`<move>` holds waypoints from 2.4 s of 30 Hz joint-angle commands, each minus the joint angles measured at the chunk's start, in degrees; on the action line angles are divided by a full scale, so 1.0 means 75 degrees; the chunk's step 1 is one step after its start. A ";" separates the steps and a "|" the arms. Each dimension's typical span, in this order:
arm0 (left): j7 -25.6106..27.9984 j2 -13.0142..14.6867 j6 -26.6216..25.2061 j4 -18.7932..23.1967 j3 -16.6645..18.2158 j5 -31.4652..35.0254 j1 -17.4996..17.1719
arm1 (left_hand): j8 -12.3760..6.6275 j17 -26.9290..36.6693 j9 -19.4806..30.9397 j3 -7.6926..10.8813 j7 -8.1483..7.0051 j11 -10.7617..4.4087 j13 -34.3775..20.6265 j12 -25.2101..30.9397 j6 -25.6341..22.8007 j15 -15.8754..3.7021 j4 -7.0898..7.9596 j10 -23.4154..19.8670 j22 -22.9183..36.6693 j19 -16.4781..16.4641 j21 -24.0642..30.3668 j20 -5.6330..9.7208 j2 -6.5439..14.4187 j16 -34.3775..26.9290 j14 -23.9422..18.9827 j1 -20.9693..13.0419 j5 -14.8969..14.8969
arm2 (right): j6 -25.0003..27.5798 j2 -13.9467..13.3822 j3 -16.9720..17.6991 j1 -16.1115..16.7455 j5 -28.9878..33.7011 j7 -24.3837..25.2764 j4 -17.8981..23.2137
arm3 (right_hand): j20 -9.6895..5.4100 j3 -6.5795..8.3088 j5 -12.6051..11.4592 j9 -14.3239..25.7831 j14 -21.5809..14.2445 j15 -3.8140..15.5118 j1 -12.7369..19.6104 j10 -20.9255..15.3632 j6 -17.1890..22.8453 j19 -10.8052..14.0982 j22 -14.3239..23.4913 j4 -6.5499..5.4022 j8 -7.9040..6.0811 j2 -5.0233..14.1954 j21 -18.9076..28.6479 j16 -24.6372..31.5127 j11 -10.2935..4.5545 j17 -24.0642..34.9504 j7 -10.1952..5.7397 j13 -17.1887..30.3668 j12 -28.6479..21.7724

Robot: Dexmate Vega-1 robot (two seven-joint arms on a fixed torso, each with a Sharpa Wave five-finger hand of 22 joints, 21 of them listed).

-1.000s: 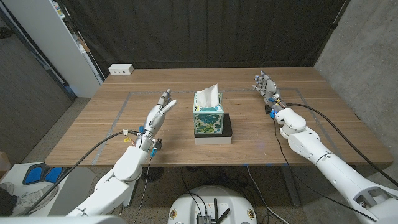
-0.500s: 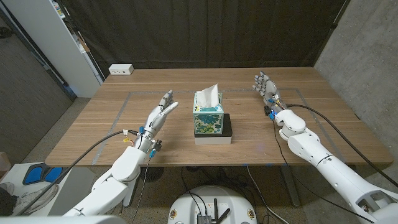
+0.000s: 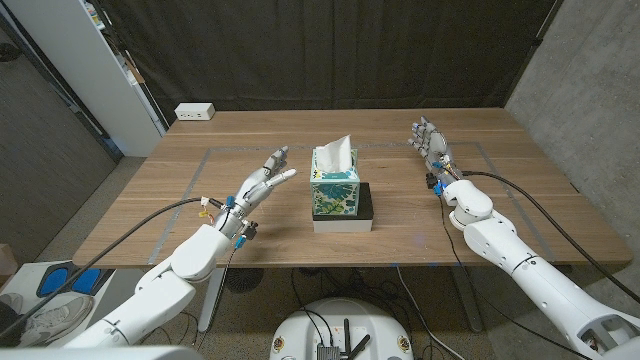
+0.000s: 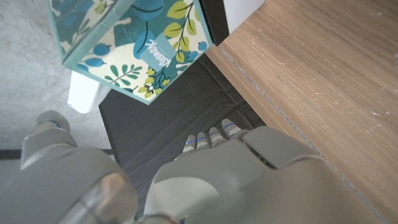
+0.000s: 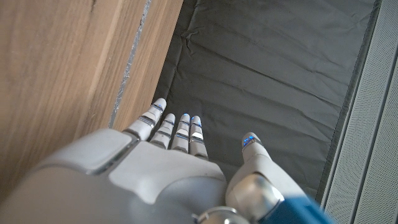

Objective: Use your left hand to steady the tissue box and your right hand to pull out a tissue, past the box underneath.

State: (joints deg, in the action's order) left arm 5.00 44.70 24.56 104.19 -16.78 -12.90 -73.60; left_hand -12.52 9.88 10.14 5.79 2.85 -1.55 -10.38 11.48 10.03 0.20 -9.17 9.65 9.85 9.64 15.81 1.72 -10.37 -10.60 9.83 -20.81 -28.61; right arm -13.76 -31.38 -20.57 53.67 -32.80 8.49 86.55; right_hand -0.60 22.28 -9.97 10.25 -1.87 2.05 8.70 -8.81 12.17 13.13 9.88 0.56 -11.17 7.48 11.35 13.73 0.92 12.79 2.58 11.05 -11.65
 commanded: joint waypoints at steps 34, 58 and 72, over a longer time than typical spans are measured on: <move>-0.2156 0.1448 -0.2284 0.0899 -0.1103 0.1226 0.2288 | -0.0591 0.0002 0.0138 -0.1571 -0.0262 -0.0344 -0.0072 0.0423 0.0286 0.0109 0.0018 -0.0185 0.0037 -0.1610 -0.0287 -0.0267 0.0080 -0.0151 -0.0100 -0.1962 -0.0929 | -0.0372 0.0011 0.0190 0.0463 0.0305 0.0442 0.0353 | 0.0045 -0.0039 -0.0021 0.0028 -0.0076 -0.0049 -0.0061 -0.0050 -0.0019 -0.0017 0.0017 0.0088 0.0025 0.0022 0.0000 -0.0027 0.0016 -0.0013 0.0030 0.0046 0.0007; -0.2931 0.1007 -0.2654 0.0367 -0.1815 0.0542 0.3186 | -0.2454 -0.0011 0.0511 -0.1621 -0.0992 -0.0472 -0.0062 0.0210 -0.3960 0.0046 0.0135 -0.1788 0.0049 -0.2215 -0.0518 -0.0417 0.1434 0.0017 -0.0553 -0.3980 -0.0131 | -0.0497 -0.0071 0.0403 0.0641 0.0240 0.0490 0.0294 | 0.0061 -0.0048 -0.0018 0.0028 -0.0093 -0.0055 -0.0072 -0.0056 -0.0021 -0.0042 0.0016 0.0125 0.0025 0.0022 -0.0010 -0.0037 0.0018 -0.0021 0.0029 0.0046 0.0010; -0.2303 0.1161 -0.2815 0.0723 -0.1621 0.0552 0.2838 | -0.2558 -0.0012 0.0672 -0.1401 -0.0757 -0.0219 -0.0066 0.0075 -0.3730 0.0146 0.0145 -0.1667 0.0056 -0.2205 -0.0557 -0.0494 0.1719 0.0043 -0.0509 -0.4254 0.0492 | -0.0484 -0.0043 0.0338 0.0457 0.0227 0.0337 0.0157 | 0.0064 -0.0051 -0.0017 0.0028 -0.0089 -0.0051 -0.0076 -0.0054 -0.0019 -0.0049 0.0016 0.0143 0.0024 0.0021 -0.0011 -0.0047 0.0019 -0.0025 0.0028 0.0046 0.0013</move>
State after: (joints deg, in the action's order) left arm -15.52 52.75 4.35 107.88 -29.91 -8.75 -50.77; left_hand -31.20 9.59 14.80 -5.48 -3.13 -3.47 -10.80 12.28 -18.10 0.83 -8.02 -2.94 10.00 -6.65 12.05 -1.65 1.84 -10.36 5.72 -52.06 -25.69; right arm -17.40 -31.75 -17.77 57.92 -30.91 11.80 88.40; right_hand -0.20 21.64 -9.97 10.25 -2.29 1.64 8.70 -8.81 12.17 12.72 9.88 1.20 -11.17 7.48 11.35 13.73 0.92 12.48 2.58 11.04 -11.65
